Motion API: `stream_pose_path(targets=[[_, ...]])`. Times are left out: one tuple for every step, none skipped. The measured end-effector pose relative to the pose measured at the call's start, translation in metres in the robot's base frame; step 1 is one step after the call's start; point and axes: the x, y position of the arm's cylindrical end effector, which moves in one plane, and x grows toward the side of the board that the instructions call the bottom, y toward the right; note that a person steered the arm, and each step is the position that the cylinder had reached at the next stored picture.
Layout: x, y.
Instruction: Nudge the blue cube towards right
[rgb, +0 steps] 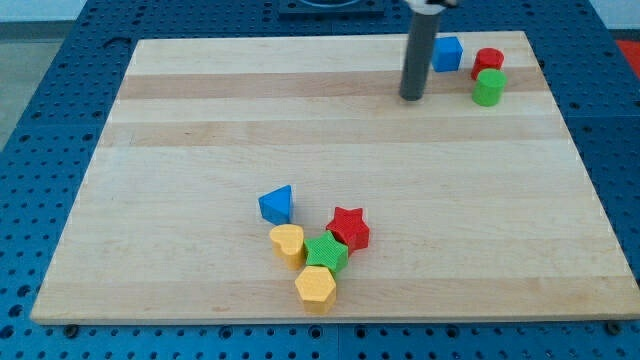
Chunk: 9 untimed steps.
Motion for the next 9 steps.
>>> stream_pose_path(targets=[[-0.024, -0.013], [-0.076, -0.006], [-0.079, -0.004], [-0.101, 0.018], [-0.100, 0.021], [-0.090, 0.038], [-0.088, 0.048], [-0.087, 0.060], [-0.086, 0.073]])
